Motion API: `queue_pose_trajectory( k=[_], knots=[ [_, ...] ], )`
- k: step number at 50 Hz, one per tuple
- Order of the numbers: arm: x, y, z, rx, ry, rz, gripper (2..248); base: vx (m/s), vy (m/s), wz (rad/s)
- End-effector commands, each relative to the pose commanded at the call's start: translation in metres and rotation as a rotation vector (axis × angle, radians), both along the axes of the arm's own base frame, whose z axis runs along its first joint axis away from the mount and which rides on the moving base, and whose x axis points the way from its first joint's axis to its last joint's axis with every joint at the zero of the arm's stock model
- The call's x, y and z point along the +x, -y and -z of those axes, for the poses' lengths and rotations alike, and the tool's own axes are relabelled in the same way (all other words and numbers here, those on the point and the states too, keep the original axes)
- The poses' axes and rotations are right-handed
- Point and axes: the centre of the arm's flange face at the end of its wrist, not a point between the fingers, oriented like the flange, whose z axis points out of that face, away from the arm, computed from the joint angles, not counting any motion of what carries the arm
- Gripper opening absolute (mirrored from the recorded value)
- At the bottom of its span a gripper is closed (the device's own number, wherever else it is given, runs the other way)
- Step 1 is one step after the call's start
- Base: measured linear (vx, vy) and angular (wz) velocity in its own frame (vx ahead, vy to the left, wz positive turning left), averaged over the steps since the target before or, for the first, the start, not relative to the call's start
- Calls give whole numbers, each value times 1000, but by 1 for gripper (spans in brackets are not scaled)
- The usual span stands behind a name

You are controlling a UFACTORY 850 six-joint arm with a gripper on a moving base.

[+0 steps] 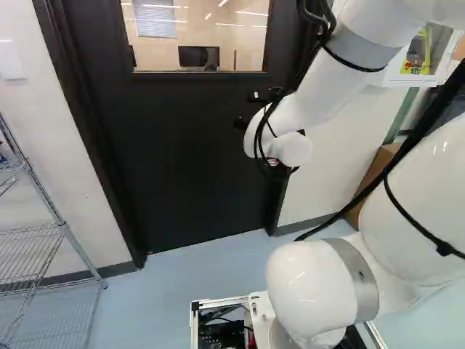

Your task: Open the door and move inside

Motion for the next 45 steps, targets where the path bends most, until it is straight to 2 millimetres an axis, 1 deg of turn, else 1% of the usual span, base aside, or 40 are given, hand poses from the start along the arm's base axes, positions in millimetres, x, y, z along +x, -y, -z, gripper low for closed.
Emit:
queue_pose_trajectory(
  k=[39, 45],
  knots=[
    [49, 6, -43, -2, 84, 13, 247, 0, 0, 0],
    [57, 6, -46, -2, 89, 13, 247, 0, 0, 0]
  ],
)
